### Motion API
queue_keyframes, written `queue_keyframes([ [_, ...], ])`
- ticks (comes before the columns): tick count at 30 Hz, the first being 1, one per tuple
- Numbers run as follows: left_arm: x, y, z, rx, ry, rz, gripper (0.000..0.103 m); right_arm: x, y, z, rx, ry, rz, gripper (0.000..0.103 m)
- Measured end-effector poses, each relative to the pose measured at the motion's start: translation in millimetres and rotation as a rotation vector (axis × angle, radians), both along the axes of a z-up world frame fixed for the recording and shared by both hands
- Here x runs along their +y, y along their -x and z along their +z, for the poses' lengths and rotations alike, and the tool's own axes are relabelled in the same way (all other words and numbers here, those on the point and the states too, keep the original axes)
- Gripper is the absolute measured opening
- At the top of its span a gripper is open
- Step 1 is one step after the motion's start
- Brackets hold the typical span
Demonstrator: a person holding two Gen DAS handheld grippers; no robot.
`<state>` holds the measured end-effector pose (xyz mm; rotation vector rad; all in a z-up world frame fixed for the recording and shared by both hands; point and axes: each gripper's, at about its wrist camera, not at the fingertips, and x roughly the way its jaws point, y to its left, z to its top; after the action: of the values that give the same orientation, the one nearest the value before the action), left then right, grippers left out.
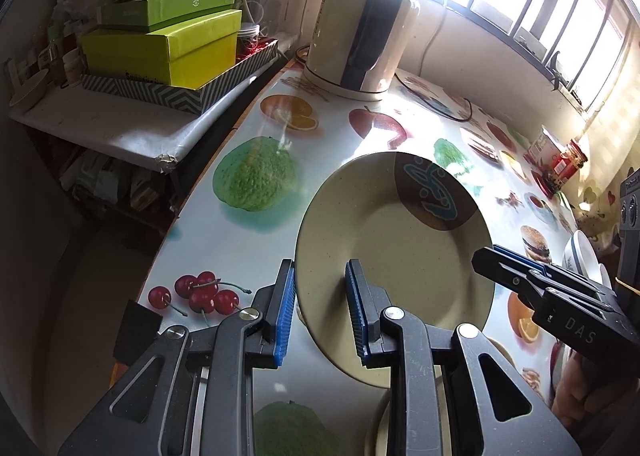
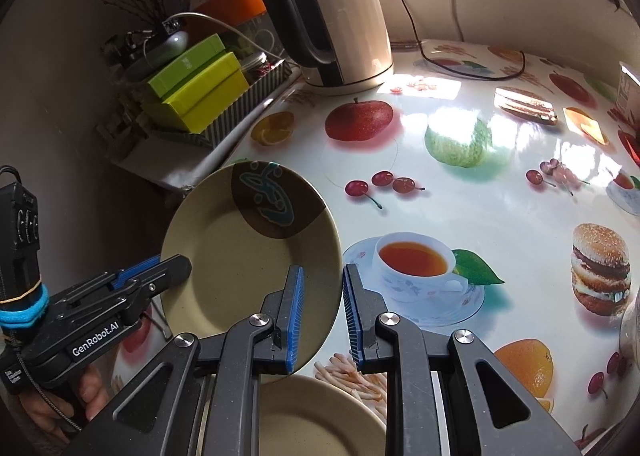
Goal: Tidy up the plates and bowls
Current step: 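Lift the fish-logo plate up with both tools, then carry the plate over the stack and lower it on top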
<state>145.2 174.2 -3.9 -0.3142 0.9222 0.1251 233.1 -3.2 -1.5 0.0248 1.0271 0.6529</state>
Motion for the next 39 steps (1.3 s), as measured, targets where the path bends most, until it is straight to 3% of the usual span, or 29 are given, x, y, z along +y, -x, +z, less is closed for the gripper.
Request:
queue_keyframes([
  [17, -34.1, 27.1, 11.3, -0.017, -0.008, -0.046, 0.026, -41.1, 38.0, 17.2, -0.025, -0.022, -0.043, 0.02],
  [39, -60.7, 59.2, -3.1, 0.021, 0.005, -0.085, 0.026, -76.5, 81.7, 7.3, 0.008, -0.028, -0.084, 0.02],
])
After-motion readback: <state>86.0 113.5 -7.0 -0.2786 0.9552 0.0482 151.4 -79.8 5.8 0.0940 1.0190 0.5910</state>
